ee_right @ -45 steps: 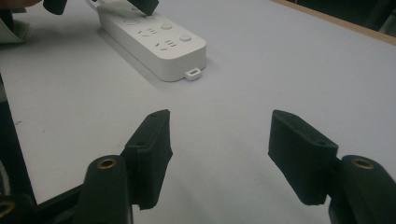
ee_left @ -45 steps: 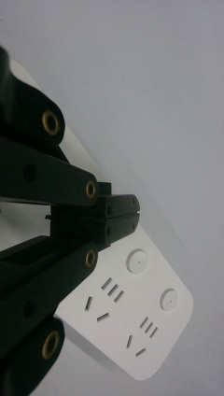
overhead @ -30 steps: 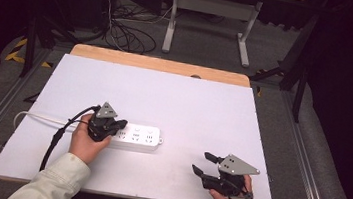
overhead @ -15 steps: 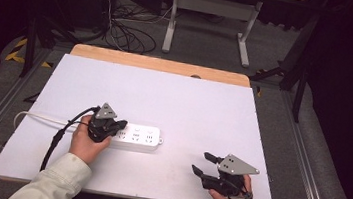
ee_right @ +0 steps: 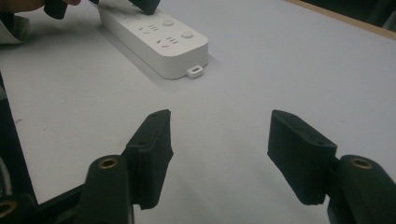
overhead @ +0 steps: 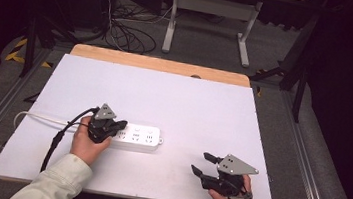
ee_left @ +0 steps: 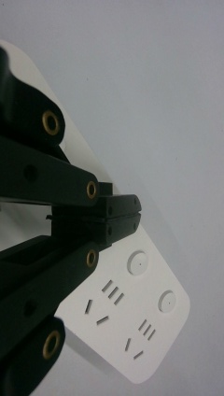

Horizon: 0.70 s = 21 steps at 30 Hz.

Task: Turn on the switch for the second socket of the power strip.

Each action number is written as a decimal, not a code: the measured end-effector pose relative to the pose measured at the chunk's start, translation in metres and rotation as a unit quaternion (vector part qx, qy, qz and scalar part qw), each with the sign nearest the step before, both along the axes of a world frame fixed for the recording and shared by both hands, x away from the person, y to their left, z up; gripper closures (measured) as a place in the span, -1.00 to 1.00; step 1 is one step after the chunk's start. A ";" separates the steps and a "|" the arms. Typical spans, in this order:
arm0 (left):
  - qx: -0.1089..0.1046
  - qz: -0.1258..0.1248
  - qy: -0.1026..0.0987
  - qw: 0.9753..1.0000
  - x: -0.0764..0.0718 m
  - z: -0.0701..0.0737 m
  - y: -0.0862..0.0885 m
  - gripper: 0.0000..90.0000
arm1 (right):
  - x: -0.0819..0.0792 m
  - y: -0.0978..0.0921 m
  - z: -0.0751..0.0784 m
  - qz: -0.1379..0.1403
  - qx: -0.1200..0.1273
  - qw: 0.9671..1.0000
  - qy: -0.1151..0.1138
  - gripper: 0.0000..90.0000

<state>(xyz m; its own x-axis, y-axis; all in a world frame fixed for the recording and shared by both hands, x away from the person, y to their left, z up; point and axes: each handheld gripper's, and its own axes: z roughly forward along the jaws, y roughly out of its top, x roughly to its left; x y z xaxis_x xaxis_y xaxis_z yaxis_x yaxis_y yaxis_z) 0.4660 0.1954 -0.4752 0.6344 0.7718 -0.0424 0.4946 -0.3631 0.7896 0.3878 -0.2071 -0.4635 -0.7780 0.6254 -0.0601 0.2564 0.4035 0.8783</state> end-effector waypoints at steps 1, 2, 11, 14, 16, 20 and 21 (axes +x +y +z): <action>0.002 0.001 -0.001 1.000 0.000 0.000 0.000 1.00 | 0.000 0.000 0.000 0.000 0.000 1.000 0.000 -0.10; 0.002 0.001 0.000 1.000 0.000 0.000 -0.001 1.00 | 0.000 0.000 0.000 0.001 0.000 1.000 -0.001 -0.10; 0.002 0.003 0.003 1.000 0.000 0.000 -0.001 1.00 | 0.000 0.000 0.000 0.001 0.000 1.000 0.000 -0.10; 0.002 0.003 0.004 1.000 0.001 0.000 0.000 1.00 | 0.000 0.000 0.000 0.002 -0.001 1.000 -0.001 -0.10; -0.004 0.003 0.011 1.000 0.001 0.000 0.001 1.00 | 0.000 0.000 0.000 0.002 -0.001 1.000 -0.002 -0.10; -0.026 -0.015 0.016 0.999 0.000 0.001 -0.002 1.00 | 0.000 -0.001 0.000 0.000 -0.001 1.000 -0.001 -0.10; -0.018 -0.015 0.011 1.000 -0.001 0.001 -0.003 1.00 | 0.001 -0.001 0.000 -0.001 0.000 1.000 0.000 -0.10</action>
